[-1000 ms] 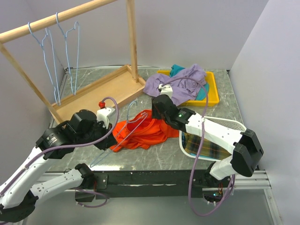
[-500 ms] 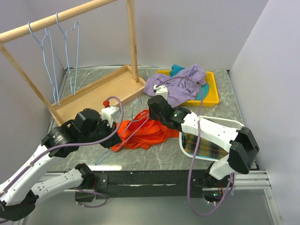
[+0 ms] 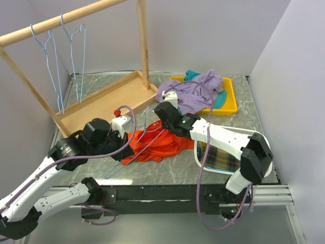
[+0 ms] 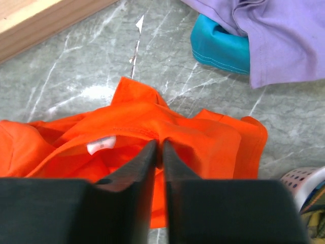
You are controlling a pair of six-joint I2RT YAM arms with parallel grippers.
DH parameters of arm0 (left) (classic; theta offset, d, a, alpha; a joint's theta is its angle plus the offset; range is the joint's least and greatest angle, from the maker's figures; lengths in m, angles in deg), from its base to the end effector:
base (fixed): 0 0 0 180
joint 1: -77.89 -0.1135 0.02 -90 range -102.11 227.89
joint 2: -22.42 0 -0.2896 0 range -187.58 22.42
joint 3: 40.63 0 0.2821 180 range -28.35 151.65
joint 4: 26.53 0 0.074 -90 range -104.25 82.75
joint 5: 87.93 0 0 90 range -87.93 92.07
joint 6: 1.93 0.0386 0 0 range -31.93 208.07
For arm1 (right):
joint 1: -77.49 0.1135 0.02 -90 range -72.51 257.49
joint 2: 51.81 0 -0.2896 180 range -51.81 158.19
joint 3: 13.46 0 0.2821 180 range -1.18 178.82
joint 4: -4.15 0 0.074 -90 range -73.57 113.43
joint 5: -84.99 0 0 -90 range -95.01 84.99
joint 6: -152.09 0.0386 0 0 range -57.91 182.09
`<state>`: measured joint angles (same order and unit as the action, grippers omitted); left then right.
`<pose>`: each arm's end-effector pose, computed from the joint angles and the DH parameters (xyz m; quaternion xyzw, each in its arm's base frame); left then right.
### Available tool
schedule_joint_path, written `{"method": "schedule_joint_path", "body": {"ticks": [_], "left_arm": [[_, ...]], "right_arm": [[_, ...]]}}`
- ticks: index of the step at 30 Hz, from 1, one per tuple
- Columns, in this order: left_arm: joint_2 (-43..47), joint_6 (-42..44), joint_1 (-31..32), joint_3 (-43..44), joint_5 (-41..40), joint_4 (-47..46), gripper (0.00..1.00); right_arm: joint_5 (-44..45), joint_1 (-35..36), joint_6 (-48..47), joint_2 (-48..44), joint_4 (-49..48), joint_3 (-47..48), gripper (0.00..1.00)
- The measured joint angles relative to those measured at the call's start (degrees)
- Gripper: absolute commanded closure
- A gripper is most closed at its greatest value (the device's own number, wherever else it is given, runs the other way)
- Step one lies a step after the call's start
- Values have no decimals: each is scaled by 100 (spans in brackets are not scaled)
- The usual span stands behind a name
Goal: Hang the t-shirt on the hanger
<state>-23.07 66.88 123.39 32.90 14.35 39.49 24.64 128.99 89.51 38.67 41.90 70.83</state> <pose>0.1021 -0.1156 0.3839 0.2340 0.8637 -0.3200 0.3114 0.2517 0.2858 0.2980 -0.0877 0.8910 0.0586 0.4416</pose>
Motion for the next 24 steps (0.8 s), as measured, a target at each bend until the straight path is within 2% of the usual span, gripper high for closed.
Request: {"method": "schedule_joint_path", "body": {"ticks": [2,9,18,24], "left_arm": [[-4,-11,4,-42,0,-63,99],[33,-103,85,-271,-94,-487,99],[608,-166,149,-649,-225,-1659,99],[1220,-468,164,-1355,-407,-2656,99]], "right_arm": [[11,0,2,0,20,4,100],[-369,-2,13,-164,197,94,100],[-2050,-11,20,-955,354,1145,100],[-2736,-11,175,-1292,269,1191,100]]}}
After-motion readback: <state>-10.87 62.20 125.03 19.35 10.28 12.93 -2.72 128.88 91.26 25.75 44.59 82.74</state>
